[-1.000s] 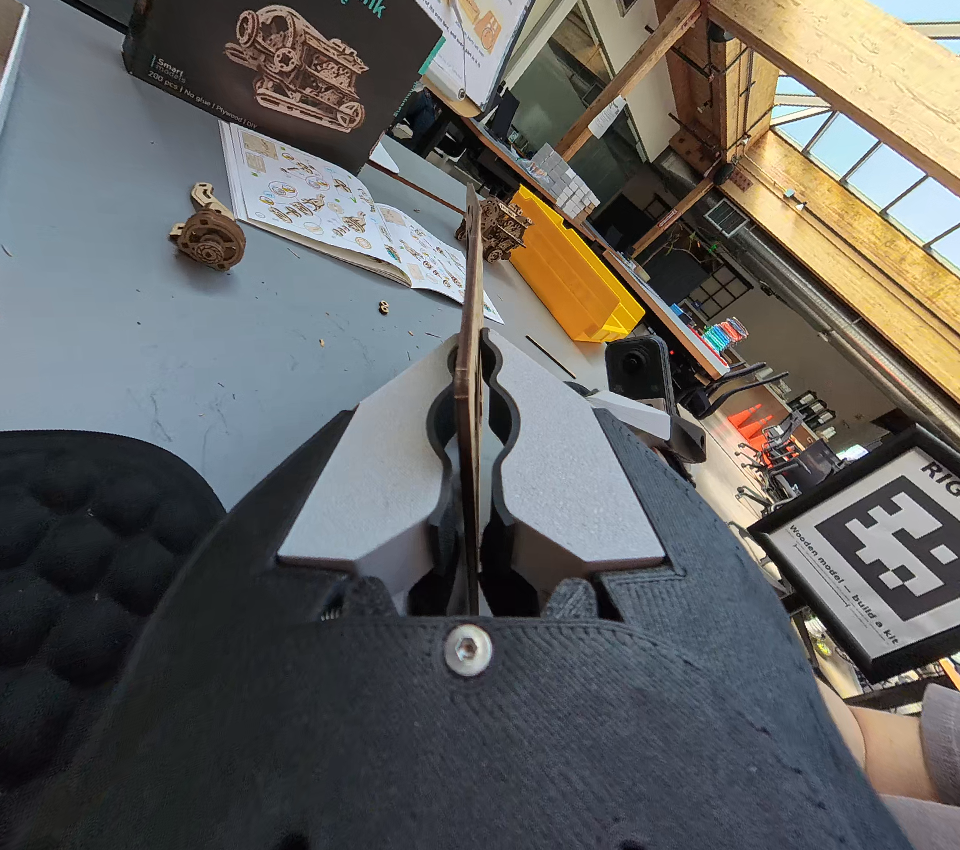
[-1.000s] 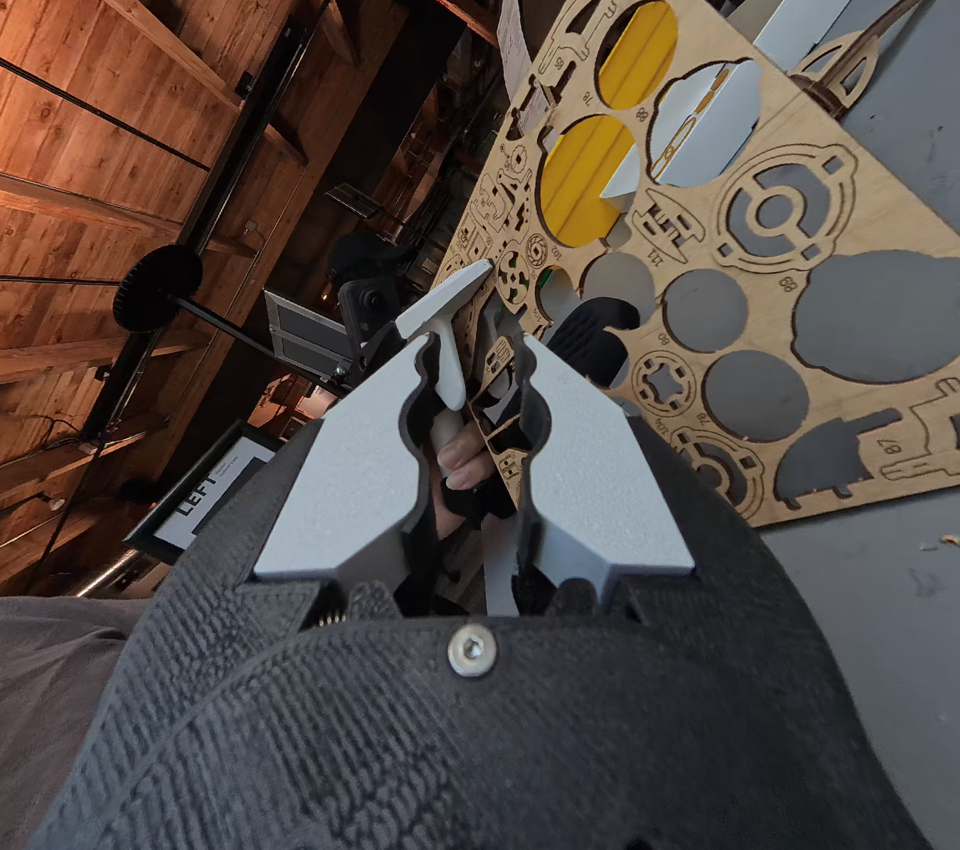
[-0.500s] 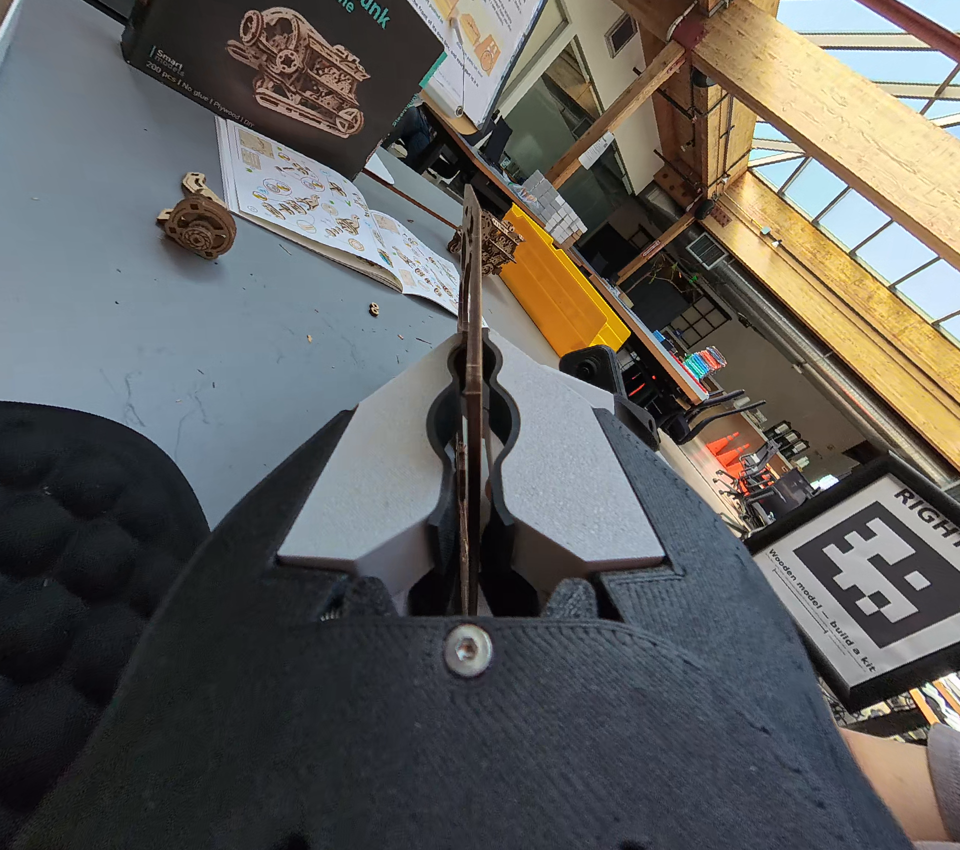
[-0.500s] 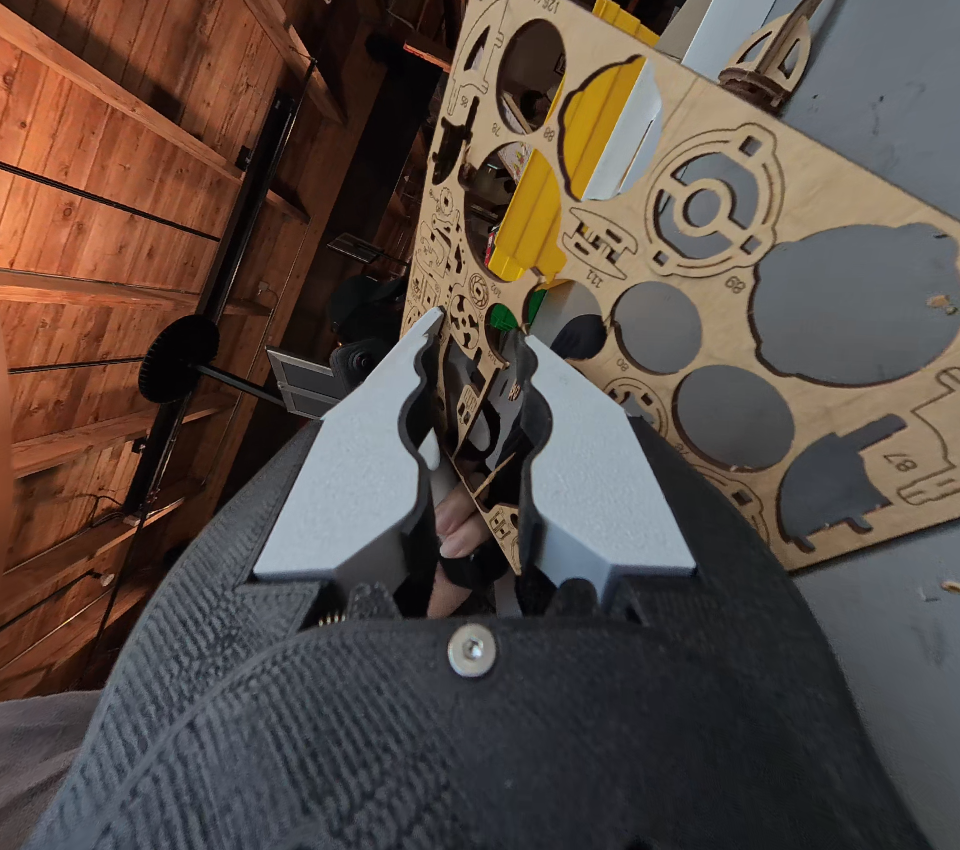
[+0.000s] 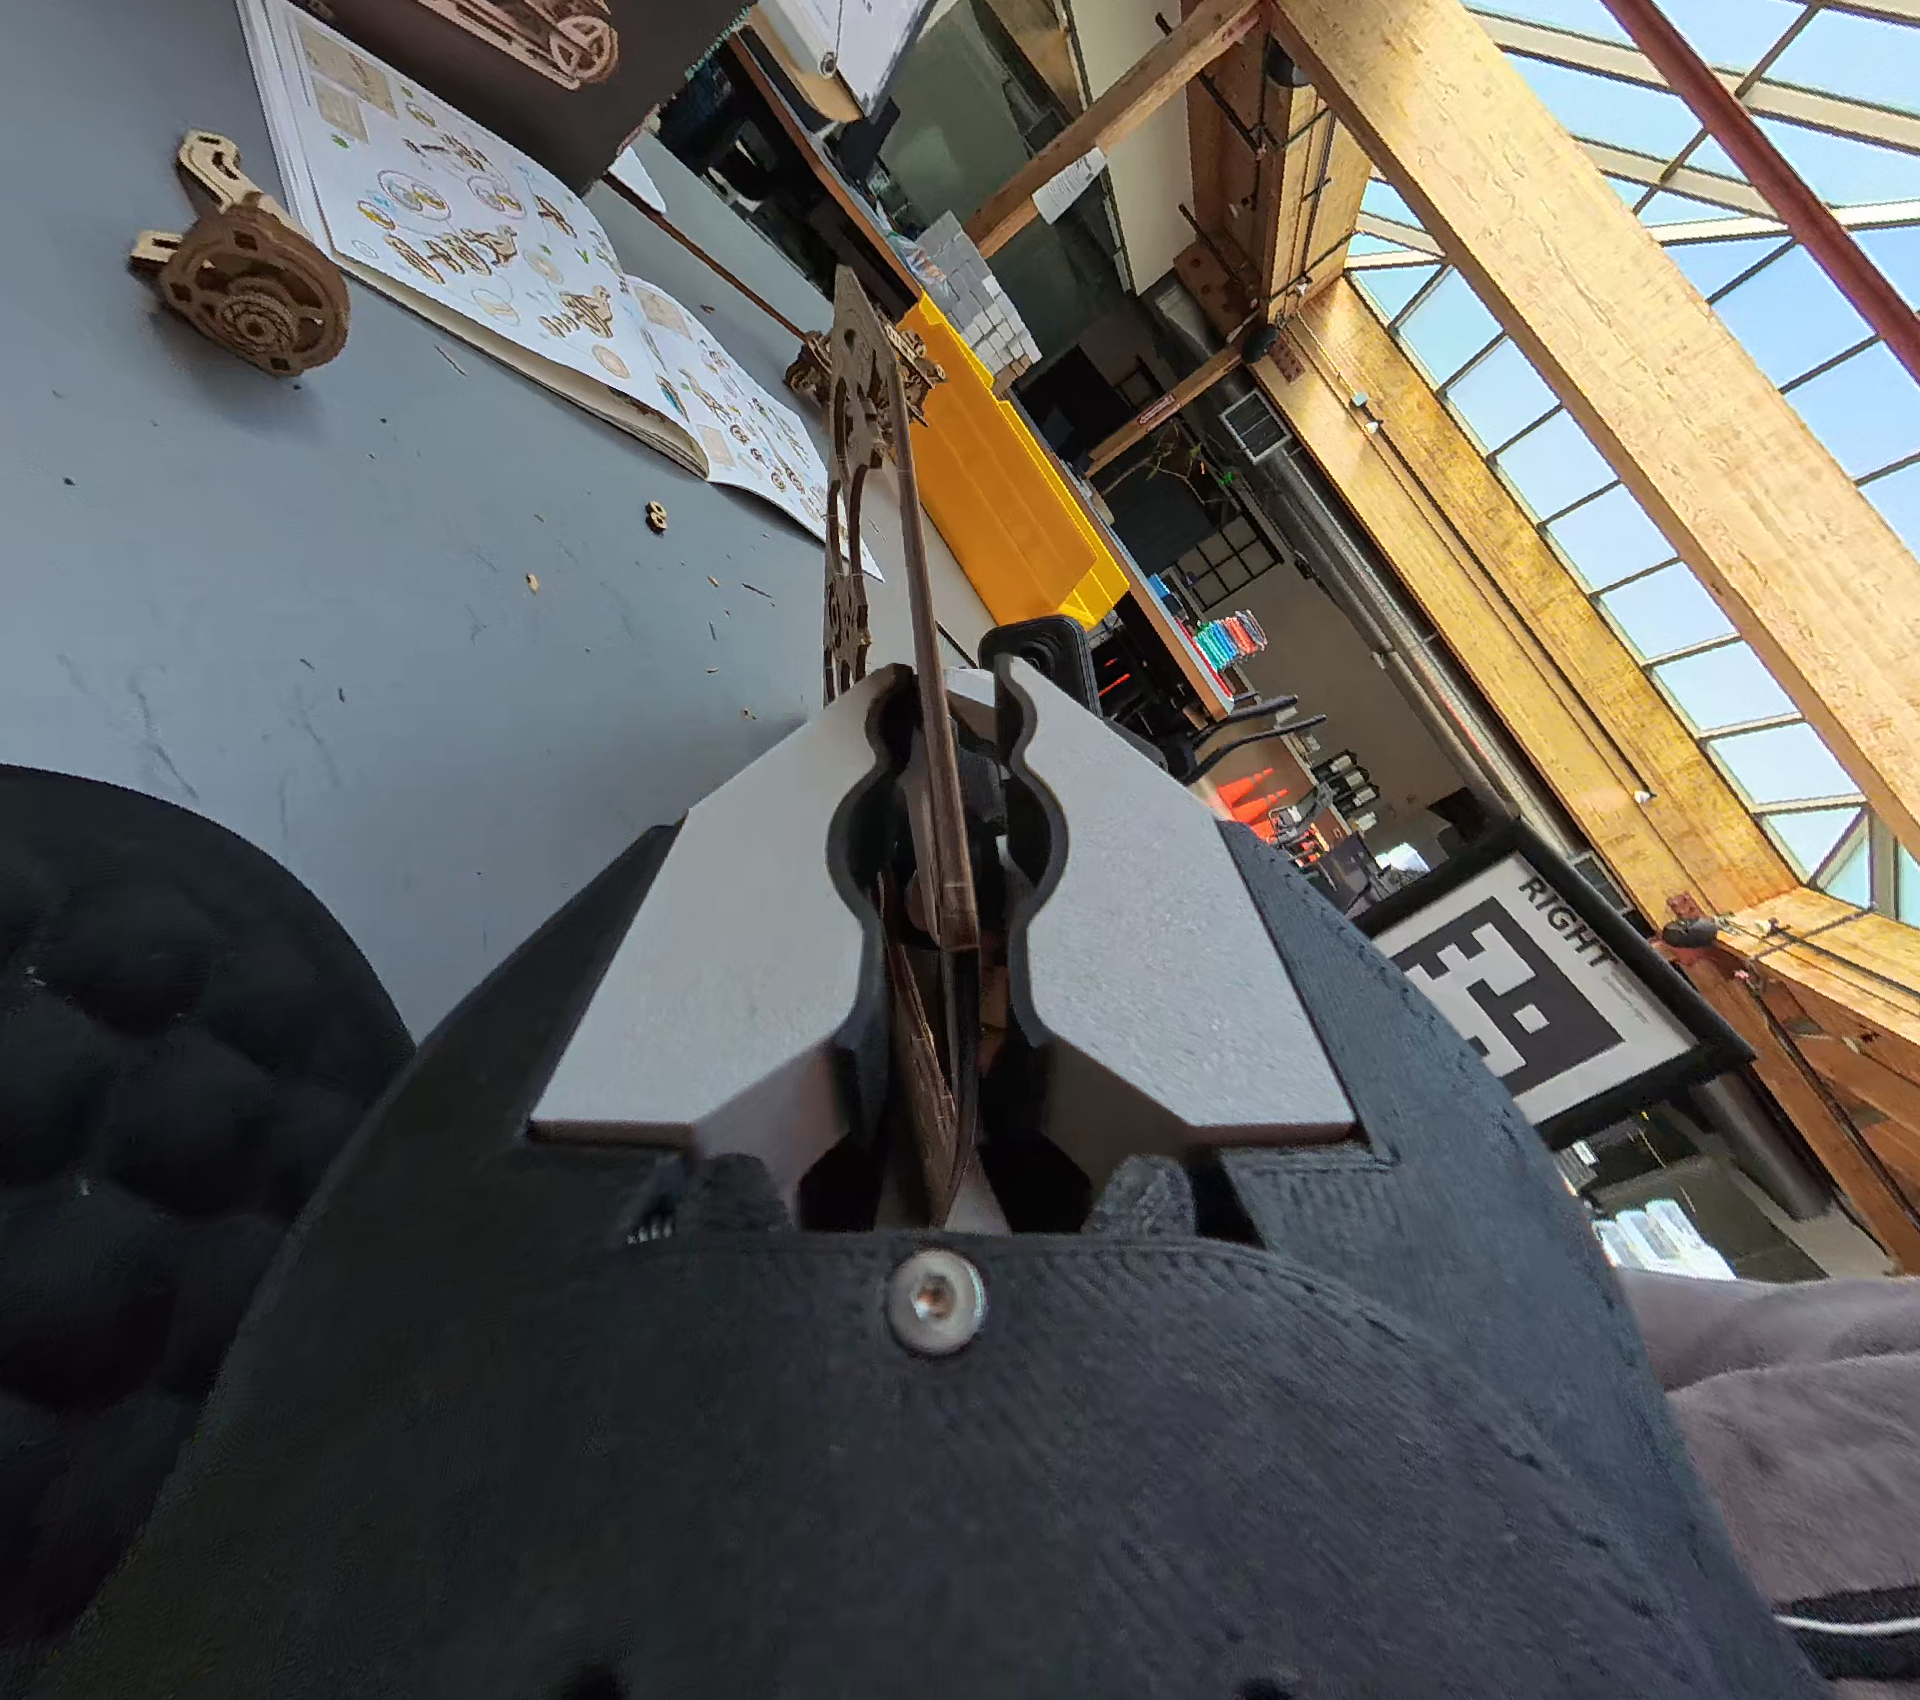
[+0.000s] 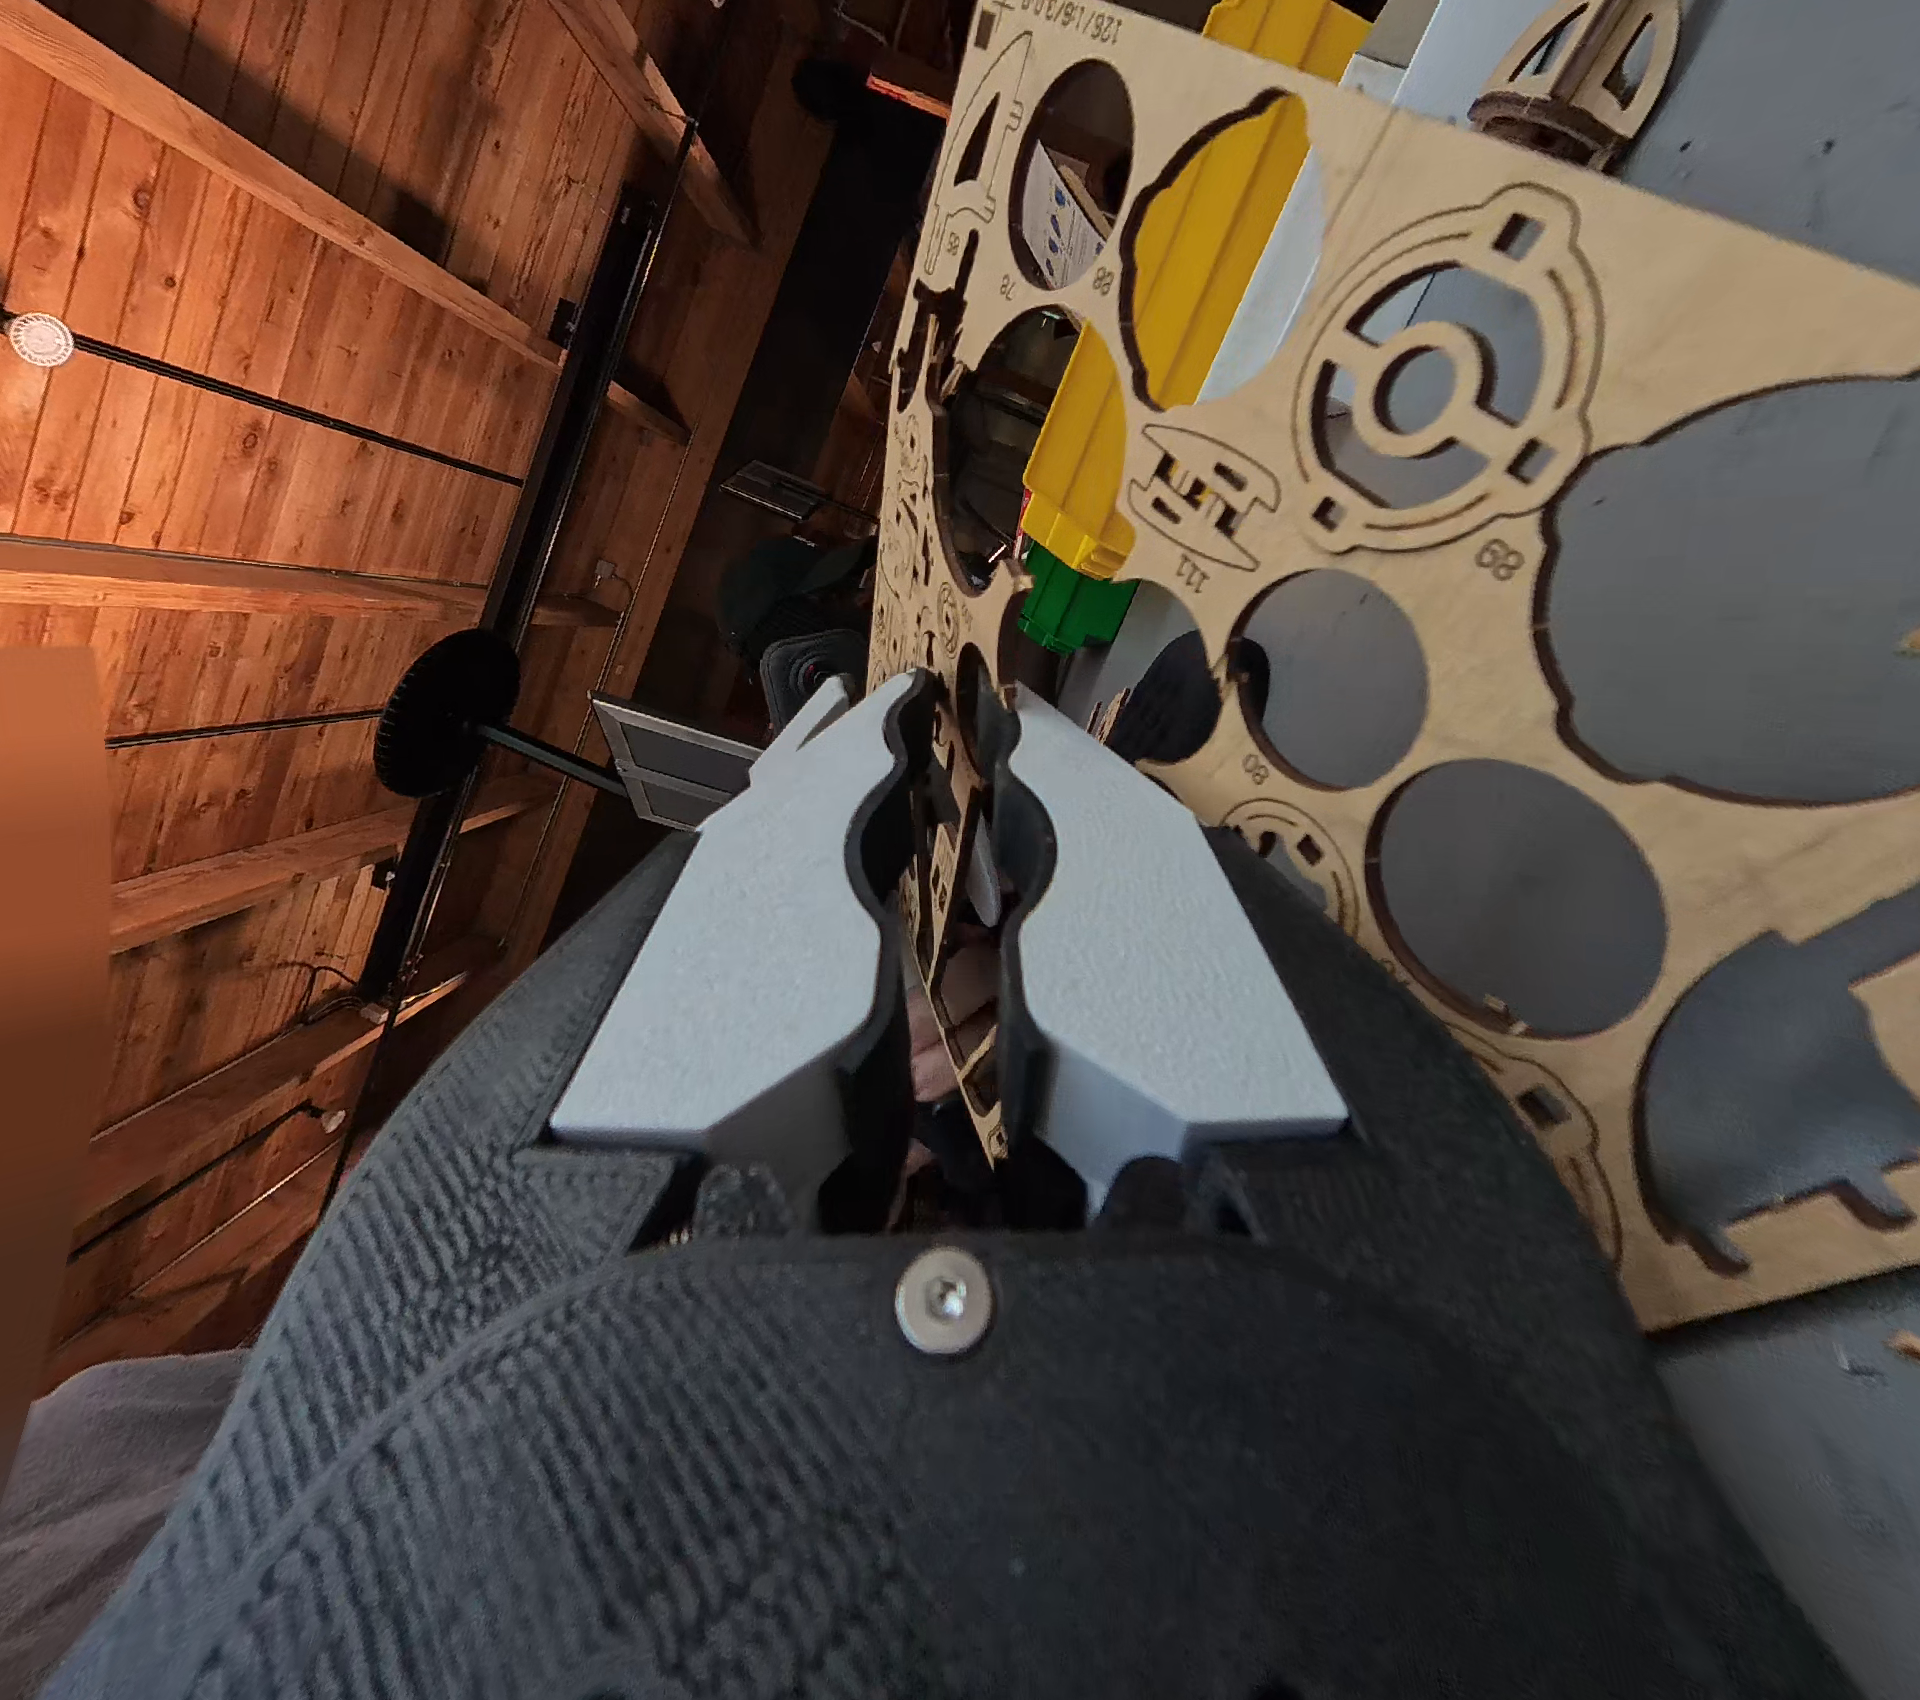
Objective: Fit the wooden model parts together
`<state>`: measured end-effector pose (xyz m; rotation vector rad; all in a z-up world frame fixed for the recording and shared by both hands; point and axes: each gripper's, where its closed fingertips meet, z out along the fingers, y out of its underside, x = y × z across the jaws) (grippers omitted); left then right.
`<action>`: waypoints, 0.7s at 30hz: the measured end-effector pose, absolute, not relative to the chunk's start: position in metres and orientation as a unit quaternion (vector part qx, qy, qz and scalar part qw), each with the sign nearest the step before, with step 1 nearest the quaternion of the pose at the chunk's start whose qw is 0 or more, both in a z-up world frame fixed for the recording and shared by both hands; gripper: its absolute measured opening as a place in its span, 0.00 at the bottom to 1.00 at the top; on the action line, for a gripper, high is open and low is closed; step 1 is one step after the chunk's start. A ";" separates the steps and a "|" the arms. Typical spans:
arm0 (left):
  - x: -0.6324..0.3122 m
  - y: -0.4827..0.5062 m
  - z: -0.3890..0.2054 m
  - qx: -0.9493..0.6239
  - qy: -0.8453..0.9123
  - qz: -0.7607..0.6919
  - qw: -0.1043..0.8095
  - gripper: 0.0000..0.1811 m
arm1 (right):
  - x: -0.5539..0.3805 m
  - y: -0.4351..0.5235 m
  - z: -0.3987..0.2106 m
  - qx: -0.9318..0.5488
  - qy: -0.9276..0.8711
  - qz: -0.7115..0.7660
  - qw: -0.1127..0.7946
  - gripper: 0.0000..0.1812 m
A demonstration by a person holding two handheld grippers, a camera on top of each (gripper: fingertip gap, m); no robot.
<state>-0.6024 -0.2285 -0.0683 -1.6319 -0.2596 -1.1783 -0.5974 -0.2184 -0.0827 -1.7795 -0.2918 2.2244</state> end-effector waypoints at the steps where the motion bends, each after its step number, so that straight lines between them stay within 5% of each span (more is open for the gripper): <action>1: -0.602 -0.229 -0.068 -0.689 -0.100 -0.498 0.516 0.08 | -0.597 -0.219 -0.083 -0.618 -0.105 0.767 0.138 0.03; 21: -0.600 -0.237 -0.084 -0.745 -0.046 -0.490 0.450 0.01 | -0.601 -0.231 -0.087 -0.621 -0.144 0.764 0.100 0.06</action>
